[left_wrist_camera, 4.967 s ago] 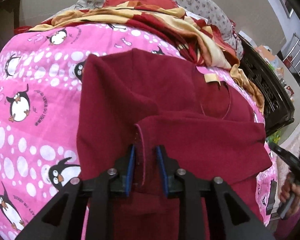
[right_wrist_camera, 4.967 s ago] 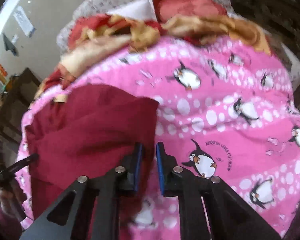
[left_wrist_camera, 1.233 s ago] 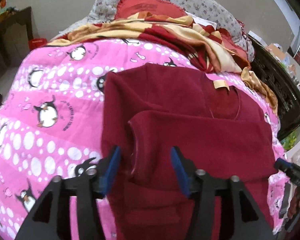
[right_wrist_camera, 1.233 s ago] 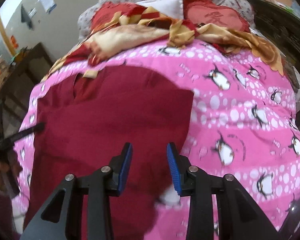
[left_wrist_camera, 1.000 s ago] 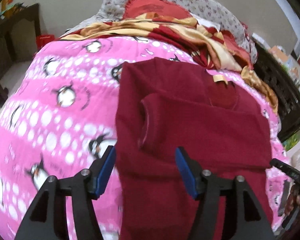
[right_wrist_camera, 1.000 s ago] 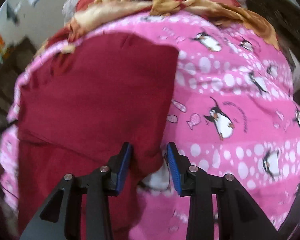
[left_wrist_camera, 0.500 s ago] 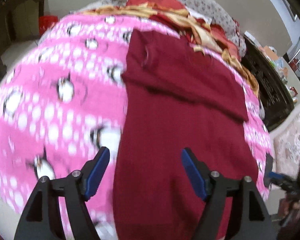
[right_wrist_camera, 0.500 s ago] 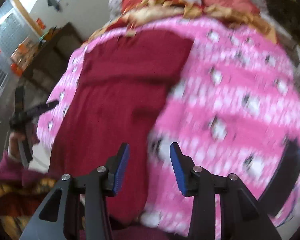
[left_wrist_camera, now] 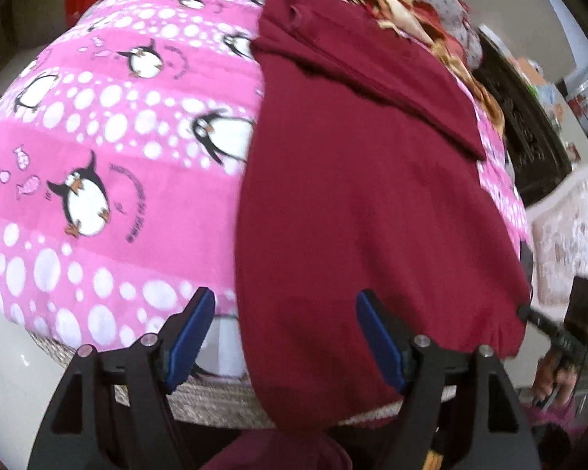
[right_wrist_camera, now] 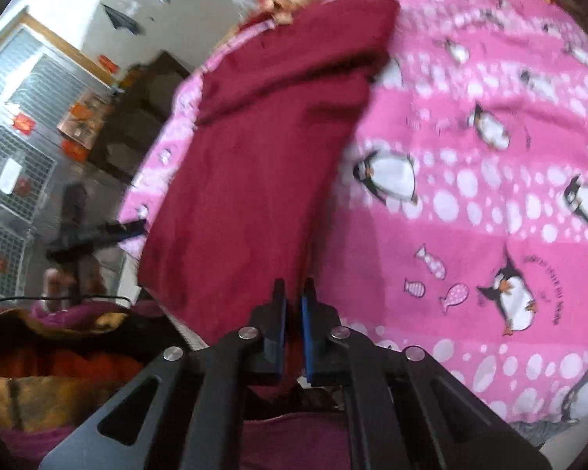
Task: Fold small clothes
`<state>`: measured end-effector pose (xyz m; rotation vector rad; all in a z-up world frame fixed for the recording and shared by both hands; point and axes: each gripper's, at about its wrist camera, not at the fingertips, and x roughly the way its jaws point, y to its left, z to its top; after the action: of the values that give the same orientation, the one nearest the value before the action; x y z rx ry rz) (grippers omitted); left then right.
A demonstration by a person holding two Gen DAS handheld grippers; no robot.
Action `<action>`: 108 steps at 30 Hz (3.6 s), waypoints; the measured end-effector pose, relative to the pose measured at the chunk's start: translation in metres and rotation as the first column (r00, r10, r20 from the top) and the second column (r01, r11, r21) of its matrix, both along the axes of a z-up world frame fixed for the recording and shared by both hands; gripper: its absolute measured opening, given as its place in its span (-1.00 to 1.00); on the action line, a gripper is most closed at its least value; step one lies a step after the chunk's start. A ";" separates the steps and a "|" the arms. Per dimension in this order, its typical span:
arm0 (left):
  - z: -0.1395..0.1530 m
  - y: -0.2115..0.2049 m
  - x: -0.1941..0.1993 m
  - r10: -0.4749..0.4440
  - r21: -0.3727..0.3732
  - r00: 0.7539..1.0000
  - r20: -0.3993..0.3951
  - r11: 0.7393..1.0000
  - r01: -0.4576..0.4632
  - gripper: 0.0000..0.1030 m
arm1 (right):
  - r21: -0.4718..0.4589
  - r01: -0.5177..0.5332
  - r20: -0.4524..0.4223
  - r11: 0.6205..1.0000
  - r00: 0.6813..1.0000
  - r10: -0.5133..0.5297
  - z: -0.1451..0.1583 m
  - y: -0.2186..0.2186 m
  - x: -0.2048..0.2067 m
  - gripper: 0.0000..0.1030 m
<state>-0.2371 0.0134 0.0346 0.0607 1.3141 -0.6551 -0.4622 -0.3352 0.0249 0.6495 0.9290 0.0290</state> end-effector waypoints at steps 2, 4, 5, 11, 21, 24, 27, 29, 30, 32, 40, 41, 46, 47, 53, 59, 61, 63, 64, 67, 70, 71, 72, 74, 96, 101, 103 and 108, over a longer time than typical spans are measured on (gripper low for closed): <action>-0.005 -0.005 -0.004 -0.021 0.026 1.000 -0.007 0.999 0.021 0.52 | -0.021 -0.009 -0.032 1.000 0.999 0.009 -0.006 0.003 0.005 -0.83; -0.010 -0.006 -0.005 -0.023 0.045 0.999 -0.025 0.999 0.024 0.51 | -0.035 -0.006 -0.064 0.999 0.998 0.004 -0.014 0.005 0.009 -0.79; -0.011 -0.005 -0.005 -0.019 0.045 0.999 -0.029 0.999 0.020 0.51 | -0.020 -0.007 -0.073 1.000 0.997 0.006 -0.017 0.006 0.011 -0.74; -0.015 -0.005 -0.006 -0.024 0.033 0.999 -0.048 0.999 0.025 0.49 | 0.040 -0.014 -0.069 0.999 0.997 0.017 -0.030 0.012 0.010 -0.40; -0.008 -0.013 -0.007 -0.071 0.006 0.995 -0.073 0.997 0.071 -0.72 | 0.048 -0.091 0.045 0.995 0.995 0.088 -0.005 0.022 0.016 -0.82; 0.003 -0.015 -0.008 -0.104 0.000 0.994 -0.030 0.995 0.104 -0.72 | 0.007 -0.107 0.022 0.994 0.994 0.107 -0.003 0.025 0.023 -0.81; -0.003 -0.021 -0.009 -0.132 0.037 0.991 -0.023 0.990 0.133 -0.69 | 0.062 -0.076 -0.034 0.995 0.996 0.078 -0.023 0.021 0.033 -0.56; -0.009 -0.025 -0.011 -0.148 0.080 0.989 -0.006 0.986 0.148 -0.60 | 0.116 -0.054 -0.035 0.992 0.998 0.058 -0.036 0.017 0.032 -0.53; -0.013 -0.026 -0.011 -0.153 0.084 0.988 -0.015 0.985 0.154 -0.53 | 0.121 -0.052 -0.019 0.991 0.998 0.055 -0.036 0.016 0.031 -0.53; -0.017 -0.026 -0.009 -0.141 0.061 0.990 -0.030 0.988 0.143 -0.45 | 0.107 -0.056 -0.010 0.993 0.998 0.057 -0.036 0.017 0.032 -0.53; 0.018 -0.016 0.000 -0.158 -0.087 0.987 0.022 0.983 0.159 -0.71 | 0.097 -0.136 0.080 0.986 0.988 0.129 0.003 0.027 0.046 -0.82; 0.027 -0.011 0.004 -0.136 -0.119 0.990 0.041 0.983 0.140 -0.71 | 0.105 -0.146 0.109 0.984 0.985 0.135 0.013 0.027 0.047 -0.83; 0.071 0.006 0.022 -0.011 -0.222 0.985 0.174 0.974 0.050 -0.71 | 0.144 -0.157 0.255 0.977 0.960 0.116 0.050 0.023 0.050 -0.83; 0.078 0.007 0.024 0.000 -0.236 0.981 0.192 0.971 0.046 -0.71 | 0.136 -0.154 0.271 0.979 0.956 0.113 0.057 0.023 0.053 -0.83; 0.101 -0.013 0.034 0.011 -0.271 0.963 0.268 0.960 0.065 -0.71 | 0.083 -0.085 0.371 0.993 0.927 0.049 0.083 0.004 0.069 -0.83; 0.120 -0.051 0.067 0.028 -0.255 0.930 0.366 0.964 0.072 -0.71 | 0.090 0.092 0.425 0.992 0.897 -0.122 0.091 -0.041 0.101 -0.83; 0.122 -0.065 0.081 0.033 -0.232 0.922 0.385 0.971 0.062 -0.71 | 0.074 0.134 0.433 0.988 0.889 -0.153 0.093 -0.053 0.106 -0.83; 0.120 -0.080 0.092 0.035 -0.190 0.910 0.413 0.980 0.049 -0.71 | 0.050 0.146 0.435 0.988 0.887 -0.153 0.095 -0.060 0.123 -0.83; 0.118 -0.088 0.099 0.034 -0.172 0.906 0.422 0.984 0.043 -0.70 | 0.036 0.152 0.430 0.988 0.890 -0.152 0.095 -0.065 0.126 -0.83; 0.109 -0.108 0.116 0.037 -0.139 0.906 0.422 0.990 0.024 -0.71 | -0.010 0.165 0.388 0.986 0.910 -0.148 0.091 -0.075 0.149 -0.83; 0.102 -0.121 0.126 0.031 -0.114 0.899 0.436 0.993 0.021 -0.71 | -0.020 0.172 0.359 0.985 0.921 -0.154 0.086 -0.084 0.166 -0.83; 0.101 -0.125 0.129 0.027 -0.105 0.897 0.442 0.994 0.022 -0.71 | -0.024 0.176 0.354 0.984 0.922 -0.156 0.085 -0.086 0.171 -0.83; 0.100 -0.126 0.131 0.024 -0.098 0.895 0.445 0.995 0.022 -0.70 | -0.027 0.180 0.351 0.983 0.923 -0.160 0.084 -0.087 0.173 -0.83; 0.097 -0.130 0.136 0.022 -0.092 0.894 0.448 0.996 0.021 -0.70 | -0.028 0.188 0.351 0.982 0.922 -0.166 0.084 -0.091 0.178 -0.83; 0.068 -0.160 0.183 0.015 -0.034 0.906 0.423 0.999 0.000 -0.70 | 0.003 0.281 0.241 0.960 0.931 -0.273 0.048 -0.134 0.228 -0.83; 0.057 -0.168 0.207 0.054 -0.057 0.928 0.368 0.998 -0.036 -0.70 | 0.015 0.303 0.208 0.953 0.931 -0.300 0.039 -0.147 0.244 -0.83; 0.047 -0.174 0.219 0.067 -0.050 0.936 0.346 0.997 -0.053 -0.70 | 0.019 0.316 0.182 0.949 0.932 -0.314 0.032 -0.154 0.253 -0.83; 0.033 -0.182 0.230 0.073 -0.022 0.947 0.314 0.997 -0.069 -0.70 | 0.078 0.343 0.119 0.936 0.929 -0.351 0.015 -0.165 0.267 -0.81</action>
<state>-0.0067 -0.1684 0.0676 0.1042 0.9997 -0.5650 -0.1950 -0.5003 0.0399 0.8474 0.6776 -0.2170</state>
